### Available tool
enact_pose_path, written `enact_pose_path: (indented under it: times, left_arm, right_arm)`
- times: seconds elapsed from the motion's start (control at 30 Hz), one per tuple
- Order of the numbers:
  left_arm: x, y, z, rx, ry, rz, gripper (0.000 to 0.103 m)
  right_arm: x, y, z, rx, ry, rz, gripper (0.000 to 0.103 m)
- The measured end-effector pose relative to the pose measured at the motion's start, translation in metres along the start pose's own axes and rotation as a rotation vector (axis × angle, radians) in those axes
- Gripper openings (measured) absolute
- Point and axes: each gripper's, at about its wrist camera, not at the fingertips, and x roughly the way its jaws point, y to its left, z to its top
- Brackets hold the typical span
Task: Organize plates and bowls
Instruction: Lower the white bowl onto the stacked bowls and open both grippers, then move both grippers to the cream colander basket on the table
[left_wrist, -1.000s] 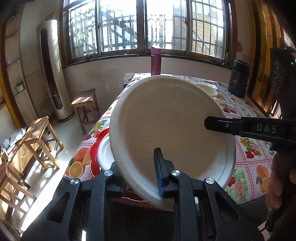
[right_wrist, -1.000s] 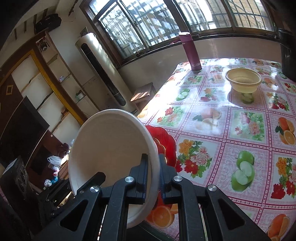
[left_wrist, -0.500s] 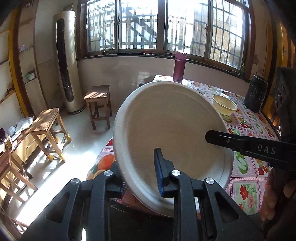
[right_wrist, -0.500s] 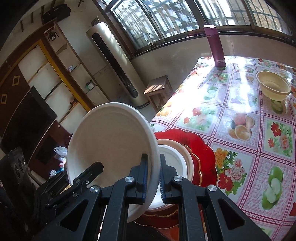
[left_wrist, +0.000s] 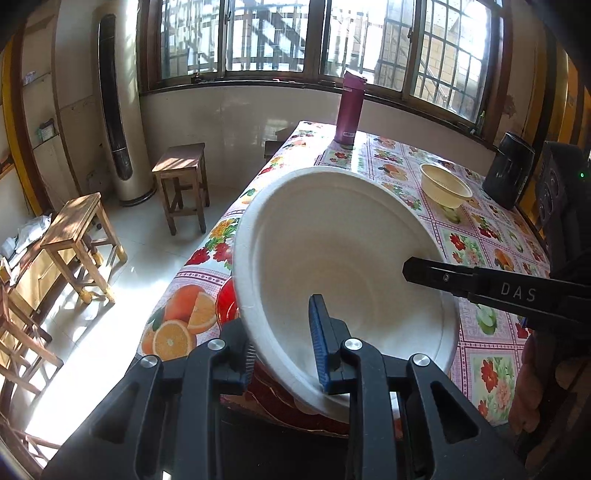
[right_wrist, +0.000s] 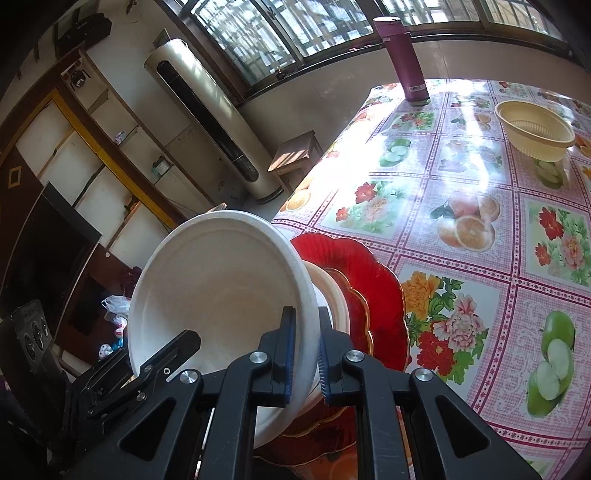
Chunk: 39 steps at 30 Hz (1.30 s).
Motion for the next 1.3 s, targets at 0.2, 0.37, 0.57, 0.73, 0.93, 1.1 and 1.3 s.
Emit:
enact_pose_path:
  times: [0.2,0.37,0.57,0.73,0.93,1.1,1.3]
  left_arm:
    - [-0.005,0.001,-0.001,0.006,-0.014,0.006,0.061]
    - [-0.014,0.006,-0.001,0.007,-0.044,0.013,0.07]
    - [-0.019,0.007,0.004,-0.013,-0.082,0.012,0.077]
    - [-0.033,-0.003,0.009,-0.016,-0.161,-0.046,0.09]
    - [-0.047,-0.048,0.016,0.062,-0.214,-0.165,0.103]
    - [-0.047,-0.103,0.018,0.177,-0.201,-0.229,0.103]
    - [-0.028,-0.158,0.027,0.223,-0.133,-0.294,0.103]
  right_arm:
    - [0.012,-0.002,-0.002,-0.012,0.027,-0.007,0.014]
    - [0.009,-0.008,-0.003,-0.01,0.013,0.008,0.017]
    - [-0.008,-0.036,-0.002,0.058,-0.035,0.096,0.051]
    - [-0.035,-0.076,0.004,0.152,-0.13,0.122,0.081]
    - [-0.06,-0.146,0.014,0.279,-0.198,0.115,0.102]
    - [-0.085,-0.211,0.024,0.387,-0.279,0.088,0.102]
    - [-0.114,-0.281,0.033,0.472,-0.388,0.046,0.102]
